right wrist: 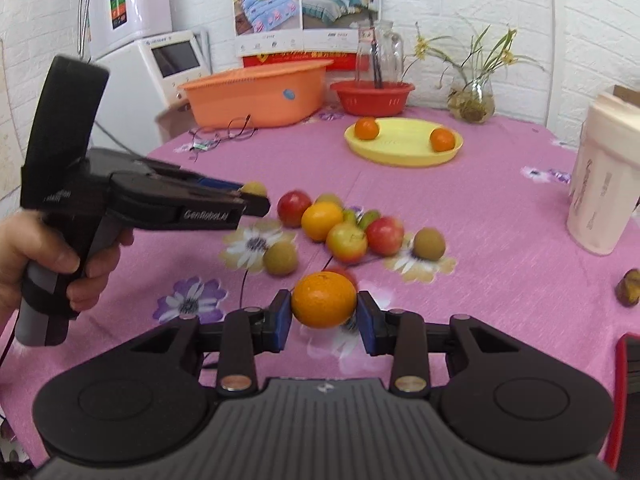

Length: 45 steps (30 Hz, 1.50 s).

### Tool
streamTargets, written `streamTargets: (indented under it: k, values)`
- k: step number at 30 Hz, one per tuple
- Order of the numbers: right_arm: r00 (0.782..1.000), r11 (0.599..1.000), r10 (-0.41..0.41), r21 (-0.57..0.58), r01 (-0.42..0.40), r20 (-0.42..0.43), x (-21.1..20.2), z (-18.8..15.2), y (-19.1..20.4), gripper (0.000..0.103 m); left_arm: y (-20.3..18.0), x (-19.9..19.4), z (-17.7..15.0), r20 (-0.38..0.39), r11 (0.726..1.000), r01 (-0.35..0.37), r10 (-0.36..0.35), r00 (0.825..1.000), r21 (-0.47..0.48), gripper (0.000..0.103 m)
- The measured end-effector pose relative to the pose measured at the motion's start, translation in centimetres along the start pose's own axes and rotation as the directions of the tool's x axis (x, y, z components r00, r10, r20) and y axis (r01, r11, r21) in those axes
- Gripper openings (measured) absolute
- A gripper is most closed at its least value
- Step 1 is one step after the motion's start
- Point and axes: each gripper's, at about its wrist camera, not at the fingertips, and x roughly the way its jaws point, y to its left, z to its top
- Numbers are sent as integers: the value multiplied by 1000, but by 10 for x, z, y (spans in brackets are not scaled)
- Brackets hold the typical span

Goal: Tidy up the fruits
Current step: 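Carry the kiwi and mandarin over the yellow plate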

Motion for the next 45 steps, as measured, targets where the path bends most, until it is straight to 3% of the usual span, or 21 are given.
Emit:
streamTargets:
  k: [9,20,30,45]
  values:
    - [994,997,-82,6,82,77,13,46,-26,76,-4,3,15,24,999,-43,43,999,8,24]
    - [987,991,-108,90,98,121,34,86,-58,76,-4,11,51,77,999,-50,50,996,5,24]
    - [980,985,-152,105,139,127,58,112,-75,76,3,32,87,109,998,-68,69,992,-10,24]
    - [978,970,-192,164,177,82,107,140,-103,76,19,96,123,61,995,-82,85,995,-51,24]
